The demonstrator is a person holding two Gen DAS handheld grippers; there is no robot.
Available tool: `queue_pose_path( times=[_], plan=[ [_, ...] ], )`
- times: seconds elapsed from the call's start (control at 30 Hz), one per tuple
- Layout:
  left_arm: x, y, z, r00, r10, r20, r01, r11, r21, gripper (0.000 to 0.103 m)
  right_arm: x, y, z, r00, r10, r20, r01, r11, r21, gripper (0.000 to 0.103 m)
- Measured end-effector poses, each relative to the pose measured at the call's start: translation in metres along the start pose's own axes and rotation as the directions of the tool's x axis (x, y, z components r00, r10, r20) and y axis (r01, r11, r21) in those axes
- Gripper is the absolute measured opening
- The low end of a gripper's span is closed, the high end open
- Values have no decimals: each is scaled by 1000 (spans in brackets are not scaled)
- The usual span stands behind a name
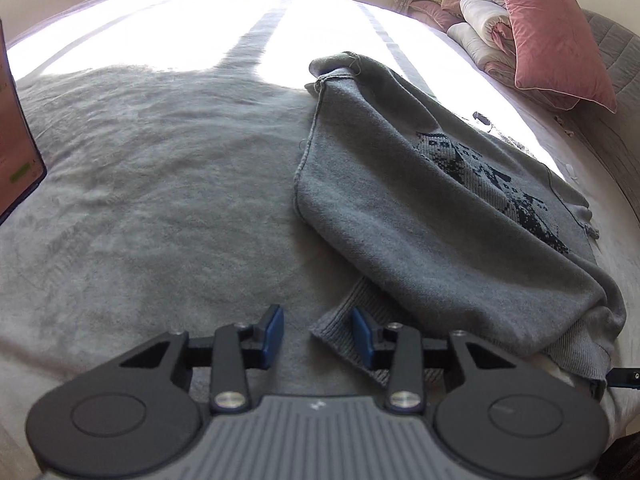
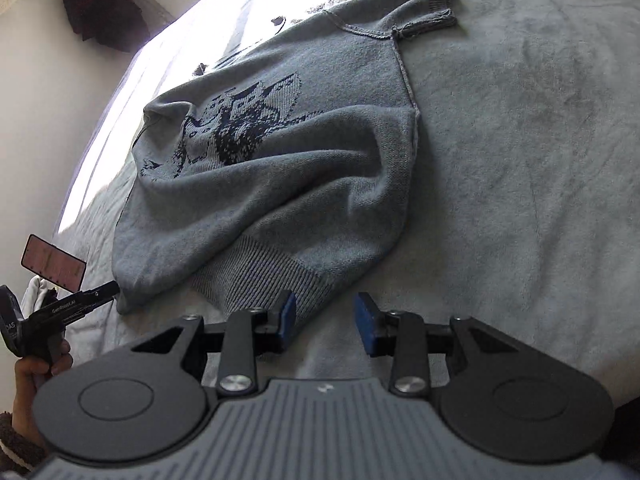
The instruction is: Fold clothes
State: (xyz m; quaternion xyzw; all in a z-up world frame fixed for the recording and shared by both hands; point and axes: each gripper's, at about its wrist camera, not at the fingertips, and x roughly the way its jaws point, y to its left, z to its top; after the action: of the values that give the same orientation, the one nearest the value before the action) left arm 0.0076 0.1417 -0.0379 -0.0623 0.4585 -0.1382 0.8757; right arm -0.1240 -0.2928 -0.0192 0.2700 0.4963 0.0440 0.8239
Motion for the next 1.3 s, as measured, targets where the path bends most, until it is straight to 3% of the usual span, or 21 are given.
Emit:
queue_pose_path(
  times=[0.07,0.1,0.13,0.17,0.2,0.23,0.47,0.77,1.03,1.3],
  plan=[
    [1,-4,-1,1000,-8,-9,7,1000,-7,21,6,7,-7,1000,-18,21,18,1000,-17,39],
    [0,-6,-2,1000,-7,-9,7,1000,-15,9,8,7,-9,999,-10,38,10,1000,-5,39],
    [-1,-8,-3,1000,-7,-10,7,1000,-23,6,11,8,-10,998,2,55,-2,1000,10,35],
    [-2,-10,-4,1000,-5,-9,4,1000,-31,6,14,9,-11,998,15,60,-16,1000,17,29],
    [-5,-13,-6,1000,9,-1,-9,999,-36,5,18,9,-12,998,29,62,-30,999,24,8],
    [-9,-15,-8,1000,22,7,-21,999,-42,5,19,10,-14,998,34,61,-36,999,23,6],
    [-68,-16,-24,997,62,53,-54,989,-141,5,-29,18,-21,992,15,125,0,992,-124,5],
    [-138,-10,-65,996,21,92,-3,981,-192,5,-95,18,-40,987,10,160,30,968,-250,4],
    [-130,-9,-92,1000,9,3,-9,986,-168,5,-93,11,-54,993,-48,109,78,952,-296,4],
    [-94,6,-110,994,60,-90,-74,984,-164,5,-56,-9,-56,992,-123,19,124,953,-276,4]
  ],
)
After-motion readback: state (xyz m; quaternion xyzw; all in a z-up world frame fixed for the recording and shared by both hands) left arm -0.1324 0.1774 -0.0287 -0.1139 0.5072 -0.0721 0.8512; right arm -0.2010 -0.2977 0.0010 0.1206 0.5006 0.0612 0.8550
